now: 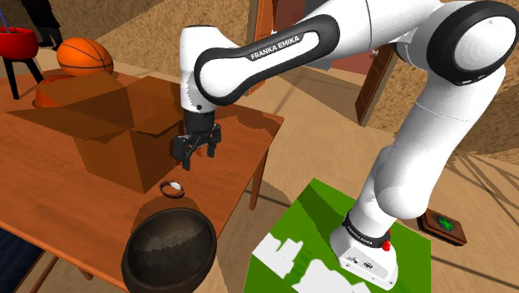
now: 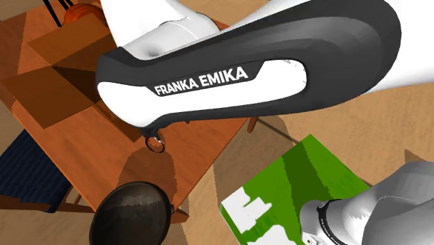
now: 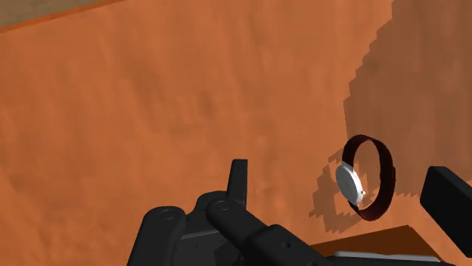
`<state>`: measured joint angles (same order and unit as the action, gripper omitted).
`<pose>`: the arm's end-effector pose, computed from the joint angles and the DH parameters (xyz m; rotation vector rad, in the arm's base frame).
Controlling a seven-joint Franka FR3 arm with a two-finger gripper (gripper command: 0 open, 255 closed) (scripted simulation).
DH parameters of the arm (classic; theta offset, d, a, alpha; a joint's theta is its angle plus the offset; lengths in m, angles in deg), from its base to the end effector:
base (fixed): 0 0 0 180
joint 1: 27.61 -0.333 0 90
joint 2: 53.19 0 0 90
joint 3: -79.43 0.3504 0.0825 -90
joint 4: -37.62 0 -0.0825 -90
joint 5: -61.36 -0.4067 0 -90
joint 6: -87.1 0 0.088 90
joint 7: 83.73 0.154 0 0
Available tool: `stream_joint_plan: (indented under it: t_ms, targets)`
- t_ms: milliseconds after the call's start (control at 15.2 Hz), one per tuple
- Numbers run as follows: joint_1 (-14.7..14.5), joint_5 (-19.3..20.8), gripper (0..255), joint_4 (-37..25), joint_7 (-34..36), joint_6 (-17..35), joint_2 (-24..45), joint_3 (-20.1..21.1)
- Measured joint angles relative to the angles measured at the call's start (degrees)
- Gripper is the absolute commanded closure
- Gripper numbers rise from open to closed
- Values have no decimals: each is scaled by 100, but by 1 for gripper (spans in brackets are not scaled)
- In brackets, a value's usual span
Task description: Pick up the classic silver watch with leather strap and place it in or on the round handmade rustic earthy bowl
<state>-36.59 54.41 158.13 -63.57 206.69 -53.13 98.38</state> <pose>0.4903 0.2723 0.3926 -3.0490 -0.1140 0.0893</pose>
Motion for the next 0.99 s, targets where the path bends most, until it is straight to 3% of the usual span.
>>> stream_joint_plan:
  t_ms: [396,990]
  targets:
    - [-216,322,0,-634,389,262,1013,129]
    - [-263,410,0,-446,454,733,1250,115]
